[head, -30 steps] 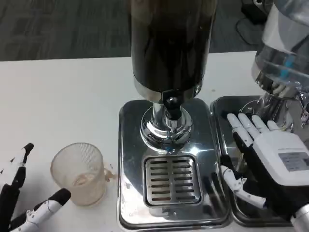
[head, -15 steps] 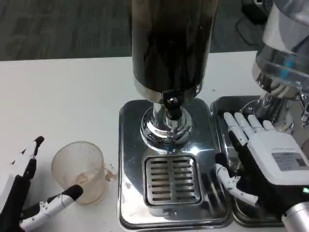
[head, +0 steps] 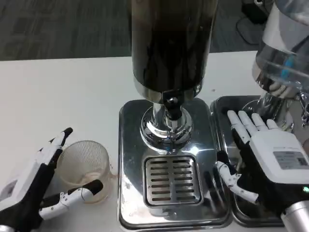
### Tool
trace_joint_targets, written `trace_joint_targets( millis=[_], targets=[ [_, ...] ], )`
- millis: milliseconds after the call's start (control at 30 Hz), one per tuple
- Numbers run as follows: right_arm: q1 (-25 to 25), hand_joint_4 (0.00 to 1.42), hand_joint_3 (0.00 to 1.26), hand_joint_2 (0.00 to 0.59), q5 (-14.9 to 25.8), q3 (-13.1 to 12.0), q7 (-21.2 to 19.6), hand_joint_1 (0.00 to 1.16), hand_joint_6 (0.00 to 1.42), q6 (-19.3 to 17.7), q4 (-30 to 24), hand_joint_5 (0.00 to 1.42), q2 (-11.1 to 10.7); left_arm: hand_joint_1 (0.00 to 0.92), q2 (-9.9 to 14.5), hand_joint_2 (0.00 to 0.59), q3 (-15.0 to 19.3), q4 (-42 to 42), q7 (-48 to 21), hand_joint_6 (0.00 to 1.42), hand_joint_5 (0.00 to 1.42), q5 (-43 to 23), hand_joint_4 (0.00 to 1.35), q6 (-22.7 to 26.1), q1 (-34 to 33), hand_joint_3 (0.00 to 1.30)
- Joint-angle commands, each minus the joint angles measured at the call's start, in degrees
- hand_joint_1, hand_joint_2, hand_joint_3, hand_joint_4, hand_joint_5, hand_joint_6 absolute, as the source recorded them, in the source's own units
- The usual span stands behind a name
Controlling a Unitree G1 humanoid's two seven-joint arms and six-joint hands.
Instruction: Grasp the cup under the faucet to collect the drink, then remove the cup.
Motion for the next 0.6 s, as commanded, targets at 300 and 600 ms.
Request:
trace_joint_targets(
  millis=[300, 600],
  targets=[
    [0.2, 0.00, 0.01, 0.474, -0.2, -0.1, 0.0, 0.28, 0.00, 1.1, -1.9, 0.00, -0.2, 0.287, 0.2, 0.043, -2.7, 2.2, -1.3, 0.00, 0.00, -1.0, 0.00, -1.9, -1.7, 0.00],
    [0.6, 0.00, 0.02, 0.447, 0.2, -1.0, 1.7, 0.25, 0.00, 1.0, -4.1, 0.00, -1.8, 0.406, -1.7, 0.076, -2.5, 2.6, 0.4, 0.00, 0.00, -2.3, 0.00, -2.6, -1.7, 0.00]
  ],
)
